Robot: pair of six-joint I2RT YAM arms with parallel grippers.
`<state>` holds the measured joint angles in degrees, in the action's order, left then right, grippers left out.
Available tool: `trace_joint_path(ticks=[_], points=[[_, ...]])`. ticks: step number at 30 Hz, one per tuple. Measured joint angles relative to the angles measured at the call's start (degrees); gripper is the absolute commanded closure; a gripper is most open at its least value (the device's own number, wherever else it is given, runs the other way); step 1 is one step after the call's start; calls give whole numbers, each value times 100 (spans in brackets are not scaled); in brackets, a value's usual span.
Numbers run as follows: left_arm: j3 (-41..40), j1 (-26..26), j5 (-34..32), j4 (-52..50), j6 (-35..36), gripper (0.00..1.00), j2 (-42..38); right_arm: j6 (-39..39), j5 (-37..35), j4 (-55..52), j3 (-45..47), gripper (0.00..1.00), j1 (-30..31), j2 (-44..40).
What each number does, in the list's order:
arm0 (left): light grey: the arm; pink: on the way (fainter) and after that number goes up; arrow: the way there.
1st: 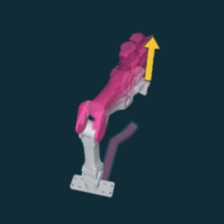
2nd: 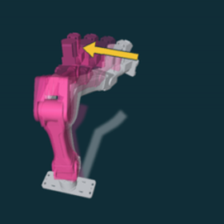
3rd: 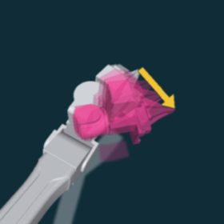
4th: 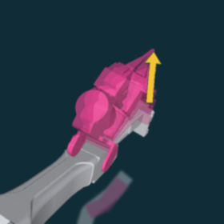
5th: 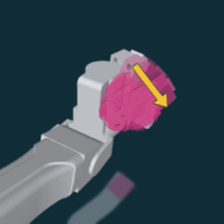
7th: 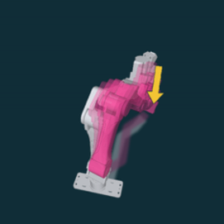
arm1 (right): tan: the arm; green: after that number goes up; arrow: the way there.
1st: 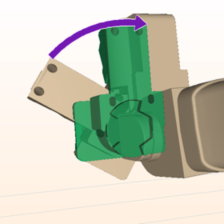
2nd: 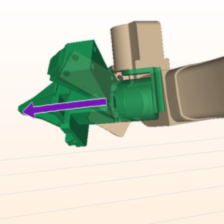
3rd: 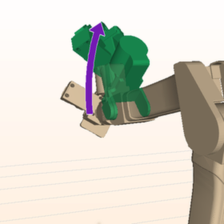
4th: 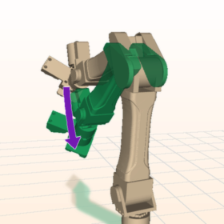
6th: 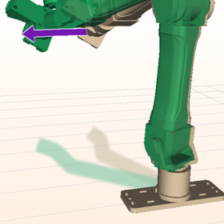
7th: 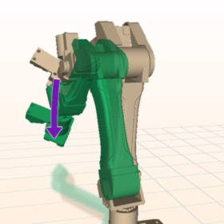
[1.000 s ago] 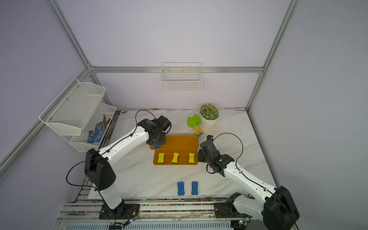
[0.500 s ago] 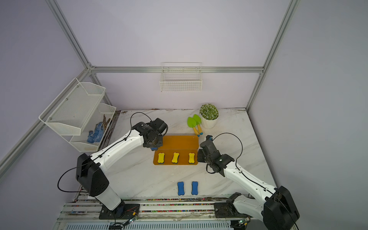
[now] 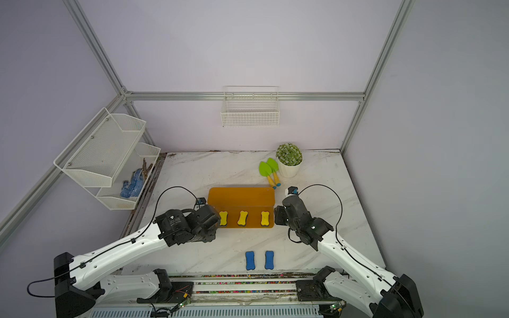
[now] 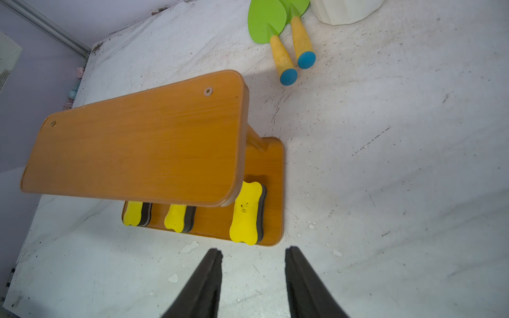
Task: Remove the whiteboard erasers from the shelf
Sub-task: Pick up the whiteboard eraser from the shelf, then place the whiteboard eraser at the center of the board.
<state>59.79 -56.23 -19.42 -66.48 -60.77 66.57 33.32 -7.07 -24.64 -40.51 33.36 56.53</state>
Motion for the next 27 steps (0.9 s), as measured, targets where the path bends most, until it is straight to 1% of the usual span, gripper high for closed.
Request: trace_joint_path(ticks=[2, 5, 8, 10, 18, 27], points=[[-446, -337, 26, 11, -293, 98, -129, 0, 2, -68, 35, 57, 0, -85], [-1091, -627, 94, 157, -638, 100, -262, 2, -4, -118, 149, 58, 0, -271], [-1674, -697, 188, 520, -817, 100, -337, 7, -7, -203, 258, 58, 0, -470], [-1923, -697, 229, 743, -852, 99, -313, 15, -7, -223, 317, 58, 0, -553], [-2105, -719, 286, 1613, -817, 99, 269, 26, -35, -273, 433, 58, 0, -621], [-2103, -758, 538, 2153, -728, 97, 804, -2, -103, -278, 431, 57, 0, -461]])
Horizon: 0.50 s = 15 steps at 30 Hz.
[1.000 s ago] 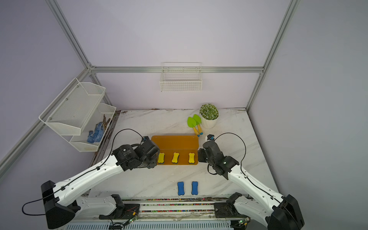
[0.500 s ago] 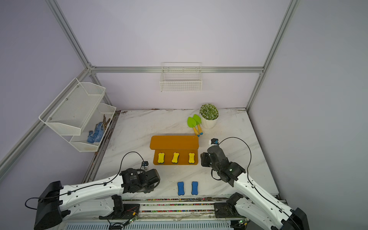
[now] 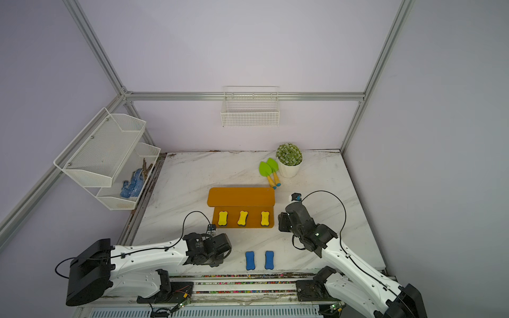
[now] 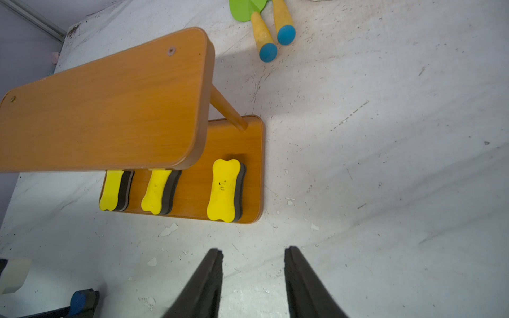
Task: Remove the whiteboard erasers from the shelf
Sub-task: Place the whiteboard eraser at the center of the board.
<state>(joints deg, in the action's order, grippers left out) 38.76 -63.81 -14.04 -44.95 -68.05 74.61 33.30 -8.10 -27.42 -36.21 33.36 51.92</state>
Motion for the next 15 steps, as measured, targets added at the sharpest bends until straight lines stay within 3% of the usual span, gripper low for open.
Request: trace_joint_path(ticks=[8, 15], points=[[2, -85, 120, 177, 0, 94, 208, -50, -31, -13, 4, 58, 0, -179], [28, -116, 127, 212, 13, 84, 243, -83, -42, -20, 13, 57, 0, -232]])
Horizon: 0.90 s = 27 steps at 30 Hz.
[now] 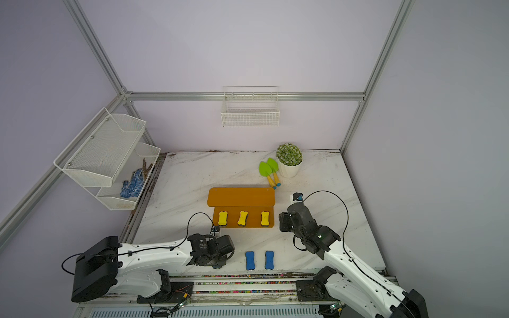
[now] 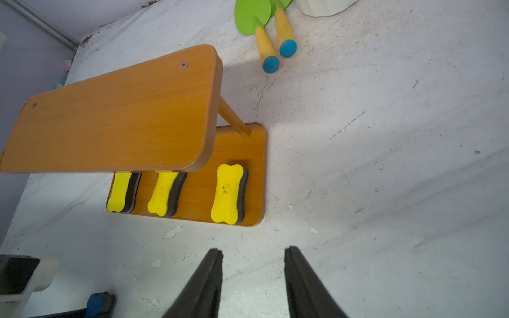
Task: Remove the whiteboard erasers from the shelf
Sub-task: Place the whiteboard eraser at the center of the board.
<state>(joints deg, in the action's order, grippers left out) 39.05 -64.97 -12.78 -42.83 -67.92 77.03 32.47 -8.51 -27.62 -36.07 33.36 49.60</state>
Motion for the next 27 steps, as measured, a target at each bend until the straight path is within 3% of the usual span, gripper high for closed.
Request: trace_joint_path(ticks=[19, 27], points=[[0, -4, 61, -7, 13, 52, 0, -22, 24, 0, 0, 57, 0, 28], [92, -7, 24, -118, 111, 32, -7, -4, 85, -4, 0, 57, 2, 103]])
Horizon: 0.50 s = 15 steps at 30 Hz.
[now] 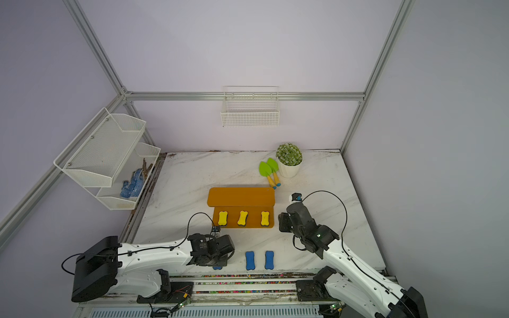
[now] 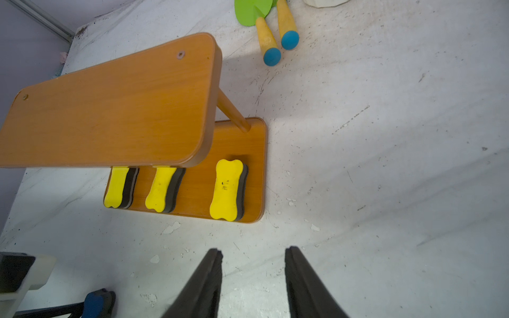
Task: Remove the whiteboard erasers from the shelf
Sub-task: Place the whiteboard eraser at the center of the board.
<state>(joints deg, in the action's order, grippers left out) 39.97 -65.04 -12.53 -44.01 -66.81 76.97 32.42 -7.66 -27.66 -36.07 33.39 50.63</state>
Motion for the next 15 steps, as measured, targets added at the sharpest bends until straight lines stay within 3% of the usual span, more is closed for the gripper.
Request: trace_joint_path(ticks=[10, 15], points=[[1060, 68, -813, -896, 101, 30, -503, 463, -94, -4, -55, 57, 535, 507], [1158, 614, -1099, -1147, 415, 30, -1012, 815, -400, 131, -256, 57, 1123, 1202]])
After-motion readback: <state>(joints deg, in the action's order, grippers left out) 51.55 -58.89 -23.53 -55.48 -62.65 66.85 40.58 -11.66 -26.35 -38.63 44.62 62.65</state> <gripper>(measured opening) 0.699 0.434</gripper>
